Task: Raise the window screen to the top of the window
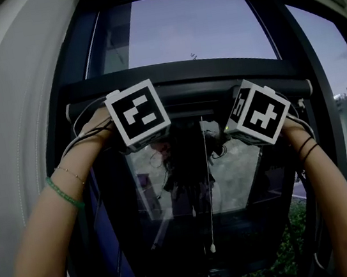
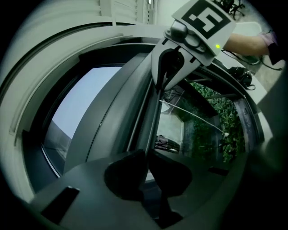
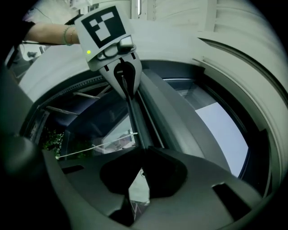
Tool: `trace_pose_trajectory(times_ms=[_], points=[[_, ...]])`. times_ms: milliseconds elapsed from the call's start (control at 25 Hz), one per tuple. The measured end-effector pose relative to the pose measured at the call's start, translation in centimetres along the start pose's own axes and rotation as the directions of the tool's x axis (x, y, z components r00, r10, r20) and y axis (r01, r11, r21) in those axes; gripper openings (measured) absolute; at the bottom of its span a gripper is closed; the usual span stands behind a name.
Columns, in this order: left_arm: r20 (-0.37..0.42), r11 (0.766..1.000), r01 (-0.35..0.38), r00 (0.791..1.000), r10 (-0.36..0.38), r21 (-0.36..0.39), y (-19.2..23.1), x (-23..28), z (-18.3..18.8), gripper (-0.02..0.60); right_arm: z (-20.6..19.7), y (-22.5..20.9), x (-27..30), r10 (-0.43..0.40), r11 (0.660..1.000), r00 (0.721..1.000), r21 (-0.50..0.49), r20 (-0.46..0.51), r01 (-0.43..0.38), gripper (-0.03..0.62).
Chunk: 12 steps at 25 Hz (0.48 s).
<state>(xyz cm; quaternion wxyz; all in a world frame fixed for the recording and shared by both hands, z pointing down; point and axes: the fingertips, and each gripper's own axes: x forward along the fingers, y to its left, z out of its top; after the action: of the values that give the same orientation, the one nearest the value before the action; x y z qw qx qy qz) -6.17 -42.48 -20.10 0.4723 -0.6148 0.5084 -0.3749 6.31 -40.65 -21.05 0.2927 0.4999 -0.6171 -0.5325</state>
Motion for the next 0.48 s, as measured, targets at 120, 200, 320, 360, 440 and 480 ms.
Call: trace_pose_trajectory(times_ms=[120,200,320,360,440,480], points=[[-0.014,1.000,-0.004,1.000,0.005,0.022,0.1,-0.1,-0.2,0.038,0.1,0.0,-0.1,0.001,1.000,1.000,0.005,0.013,-0.002,0.039],[0.005,1.000,-0.020,1.000,0.020,0.007,0.1,-0.2,-0.1,0.039,0.0,0.1,-0.2,-0.020,0.999,0.999,0.032,0.031,0.019,0.041],[0.094,0.998,-0.024,0.995,0.029,-0.062,-0.2,-0.5,0.3,0.062,0.1,0.5,-0.4,-0.037,0.996,0.998,0.088,0.058,0.031,0.082],[0.145,0.996,-0.027,0.989,0.039,-0.089,-0.2,-0.8,0.6,0.063,0.2,0.5,-0.5,-0.053,0.994,0.996,0.095,0.069,0.046,0.091],[0.262,0.990,-0.059,0.961,0.091,-0.129,0.0,-1.5,1.0,0.065,0.4,0.5,-0.7,-0.104,0.991,0.991,0.094,0.084,0.096,0.091],[0.315,0.986,-0.088,0.940,0.130,-0.144,0.2,-1.9,1.2,0.073,0.4,0.7,-0.9,-0.124,0.989,0.988,0.090,0.089,0.116,0.091]])
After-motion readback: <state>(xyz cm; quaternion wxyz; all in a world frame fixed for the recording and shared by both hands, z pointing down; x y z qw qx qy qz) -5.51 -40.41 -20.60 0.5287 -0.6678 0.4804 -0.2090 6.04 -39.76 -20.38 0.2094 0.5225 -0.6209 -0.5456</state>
